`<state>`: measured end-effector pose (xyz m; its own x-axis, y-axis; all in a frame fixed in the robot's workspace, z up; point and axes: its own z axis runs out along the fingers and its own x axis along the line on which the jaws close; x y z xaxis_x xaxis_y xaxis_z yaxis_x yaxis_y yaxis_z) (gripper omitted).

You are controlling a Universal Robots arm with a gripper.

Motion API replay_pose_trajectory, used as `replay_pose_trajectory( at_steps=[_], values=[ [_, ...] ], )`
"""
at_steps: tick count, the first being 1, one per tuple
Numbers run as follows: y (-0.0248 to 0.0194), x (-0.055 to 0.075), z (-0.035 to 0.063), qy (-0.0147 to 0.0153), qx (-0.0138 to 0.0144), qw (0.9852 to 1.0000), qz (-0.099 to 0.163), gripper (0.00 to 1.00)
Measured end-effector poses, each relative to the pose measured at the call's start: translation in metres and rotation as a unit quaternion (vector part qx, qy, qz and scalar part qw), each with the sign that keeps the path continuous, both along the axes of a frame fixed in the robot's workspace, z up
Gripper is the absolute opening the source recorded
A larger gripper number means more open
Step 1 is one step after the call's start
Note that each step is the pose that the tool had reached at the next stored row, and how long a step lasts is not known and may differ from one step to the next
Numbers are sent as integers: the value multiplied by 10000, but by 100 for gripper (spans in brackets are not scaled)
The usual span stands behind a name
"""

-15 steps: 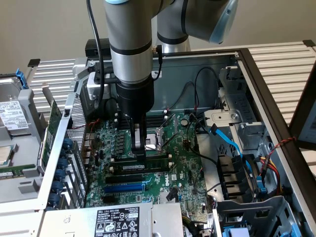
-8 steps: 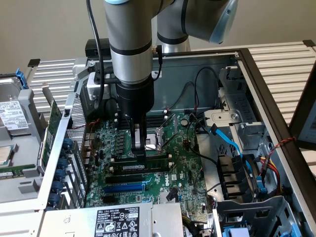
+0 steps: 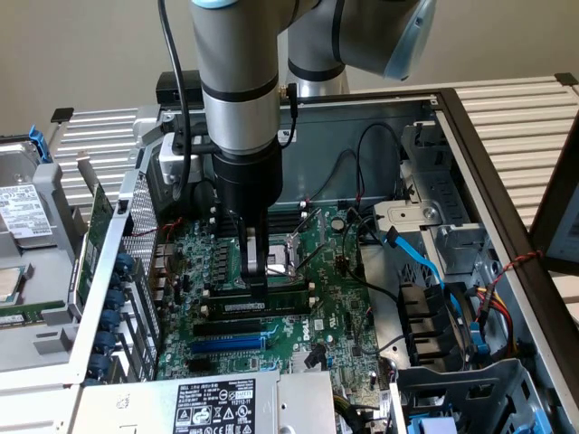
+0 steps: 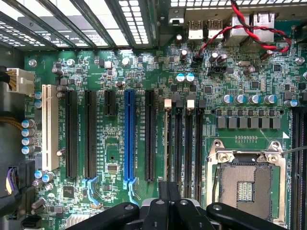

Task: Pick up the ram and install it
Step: 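Press down the ram until it locks into place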

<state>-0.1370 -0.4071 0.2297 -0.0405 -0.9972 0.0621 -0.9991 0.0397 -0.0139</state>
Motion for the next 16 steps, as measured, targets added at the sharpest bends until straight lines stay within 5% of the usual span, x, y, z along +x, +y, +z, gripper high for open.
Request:
replay_pose_trajectory(
  at_steps=[16],
  values=[
    [0,0,-11,0,0,10000,0,10]
  ],
)
